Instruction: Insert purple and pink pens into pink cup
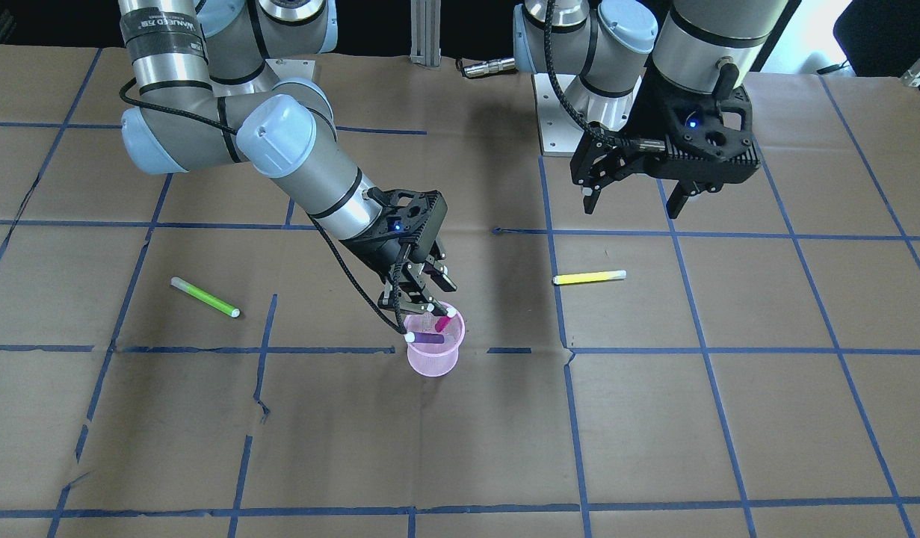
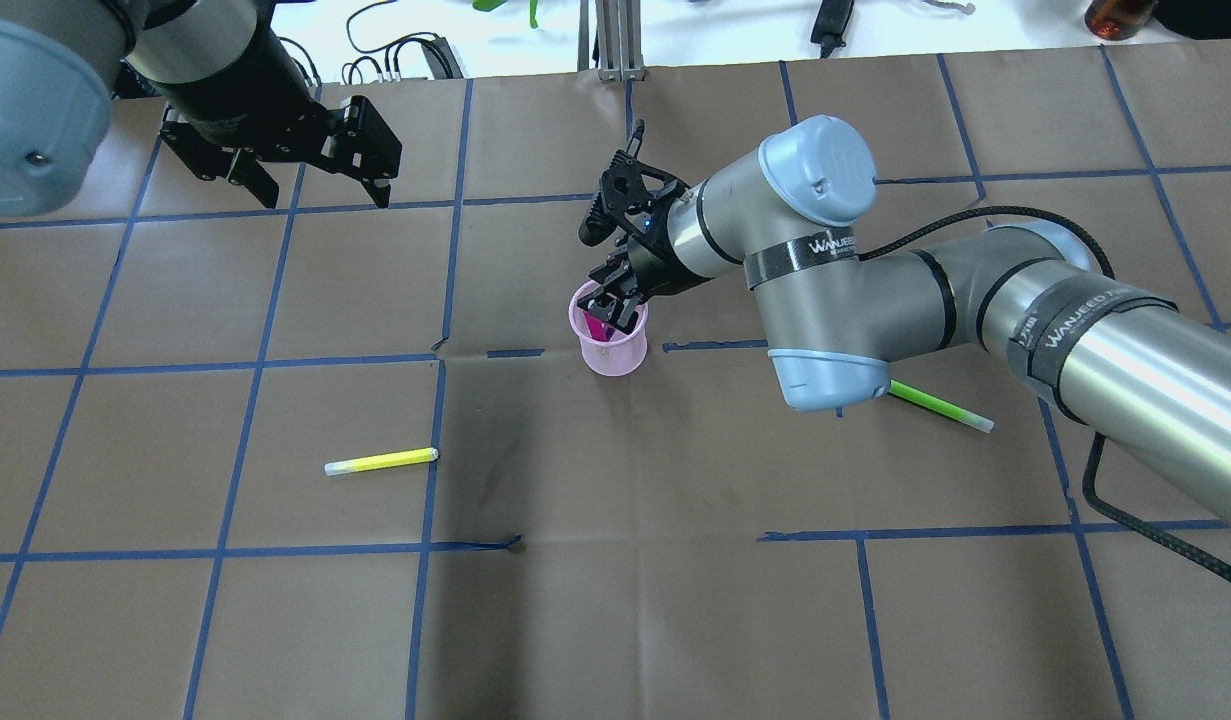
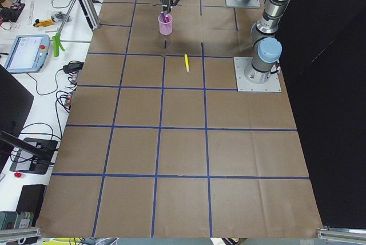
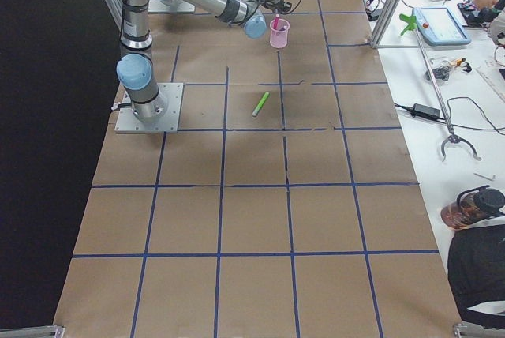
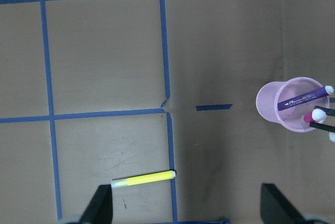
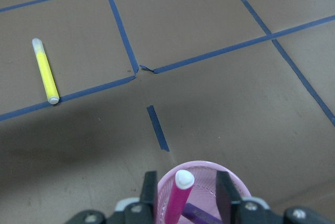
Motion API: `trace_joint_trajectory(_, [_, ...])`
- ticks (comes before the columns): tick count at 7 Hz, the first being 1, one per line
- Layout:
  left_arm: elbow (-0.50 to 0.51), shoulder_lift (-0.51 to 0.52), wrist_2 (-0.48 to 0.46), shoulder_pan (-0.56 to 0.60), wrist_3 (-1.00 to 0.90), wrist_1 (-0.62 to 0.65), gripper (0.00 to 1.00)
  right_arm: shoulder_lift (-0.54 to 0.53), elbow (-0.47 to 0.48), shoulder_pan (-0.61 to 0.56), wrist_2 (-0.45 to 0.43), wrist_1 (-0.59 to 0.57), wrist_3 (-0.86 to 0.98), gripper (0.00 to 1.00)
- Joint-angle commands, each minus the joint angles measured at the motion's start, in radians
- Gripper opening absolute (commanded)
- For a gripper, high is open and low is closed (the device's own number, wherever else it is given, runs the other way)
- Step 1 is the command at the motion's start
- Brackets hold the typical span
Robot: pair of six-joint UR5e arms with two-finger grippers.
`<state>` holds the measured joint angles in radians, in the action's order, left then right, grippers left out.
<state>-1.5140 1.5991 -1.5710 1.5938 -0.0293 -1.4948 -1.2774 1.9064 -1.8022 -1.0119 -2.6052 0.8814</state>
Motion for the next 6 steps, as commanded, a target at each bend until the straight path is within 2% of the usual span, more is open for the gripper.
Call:
trace_joint_trajectory(1, [0.0,-0.002,-0.001,0.0,0.003,0.001,0.98,-0.011,-0.033,0.001,0.08,-0.021,-0.071,1.0])
trace_joint_trajectory(3, [0.0,-0.002,0.0,0.0,0.003,0.001,0.98,-0.019,-0.13,0.02,0.043,0.031,-0.245,1.0])
trace_joint_trajectory(4, [0.0,-0.002,0.0,-0.002,0.002,0.001,0.98,-0.051,-0.162,0.018,-0.062,0.156,-0.318,1.0])
trace_joint_trajectory(6, [0.0,-0.002,-0.001,-0.002,0.002,0.001,0.98,-0.127,-0.231,0.032,-0.27,0.555,-0.386,1.0])
